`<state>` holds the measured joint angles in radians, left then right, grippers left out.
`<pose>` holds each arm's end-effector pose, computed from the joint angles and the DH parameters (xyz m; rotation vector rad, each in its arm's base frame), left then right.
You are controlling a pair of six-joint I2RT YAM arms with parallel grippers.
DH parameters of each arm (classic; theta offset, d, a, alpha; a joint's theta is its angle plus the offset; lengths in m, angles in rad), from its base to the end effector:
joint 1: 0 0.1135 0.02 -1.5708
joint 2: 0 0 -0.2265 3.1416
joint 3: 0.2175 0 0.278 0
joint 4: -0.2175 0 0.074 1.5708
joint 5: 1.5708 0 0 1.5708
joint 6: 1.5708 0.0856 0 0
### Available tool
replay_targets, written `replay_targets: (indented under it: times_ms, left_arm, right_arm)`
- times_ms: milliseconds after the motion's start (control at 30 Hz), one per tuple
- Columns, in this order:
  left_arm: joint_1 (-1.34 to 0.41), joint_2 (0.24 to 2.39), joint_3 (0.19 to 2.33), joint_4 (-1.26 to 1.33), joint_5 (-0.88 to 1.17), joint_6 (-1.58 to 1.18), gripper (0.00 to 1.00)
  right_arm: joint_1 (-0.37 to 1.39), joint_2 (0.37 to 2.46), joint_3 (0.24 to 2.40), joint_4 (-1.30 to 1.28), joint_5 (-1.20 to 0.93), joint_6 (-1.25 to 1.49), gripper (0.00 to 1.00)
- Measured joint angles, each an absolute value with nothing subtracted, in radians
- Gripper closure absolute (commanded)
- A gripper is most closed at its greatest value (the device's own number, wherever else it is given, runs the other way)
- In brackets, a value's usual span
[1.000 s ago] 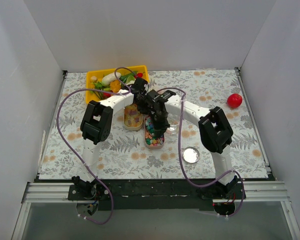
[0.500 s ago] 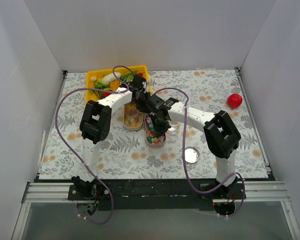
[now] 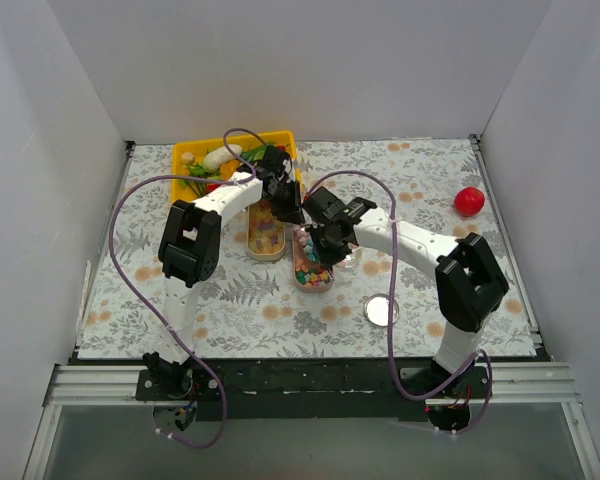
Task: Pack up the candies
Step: Scoop the fake candies from the storage box, then place the fake candies in the packing bottle.
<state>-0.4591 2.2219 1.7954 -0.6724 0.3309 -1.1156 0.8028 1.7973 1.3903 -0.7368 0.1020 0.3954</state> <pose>0.4356 -0.2464 0.0980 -0.8309 2.8037 -0.8420 0.2910 0.2887 0.1370 -0.5215 2.6739 0.2182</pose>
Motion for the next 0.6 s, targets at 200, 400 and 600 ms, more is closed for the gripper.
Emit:
replay_targets:
  times_ms: [200,400,600]
  left_arm:
    - [-0.452,2.222,1.795,-0.673,0.33,-1.116,0.82]
    - [-0.439,2.222,1.794,-0.673,0.329,-1.119,0.82]
    - [-0.422,2.21,1.757,-0.668,0.325,-1.126,0.82]
  right_arm:
    - [0.804,1.721,1.366,-0.733,0.09,0.384,0.99]
    - [0.808,1.675,1.348,-0.763,0.069,0.376,0.99]
    - [0.807,1.625,1.384,-0.878,0.064,0.377,0.99]
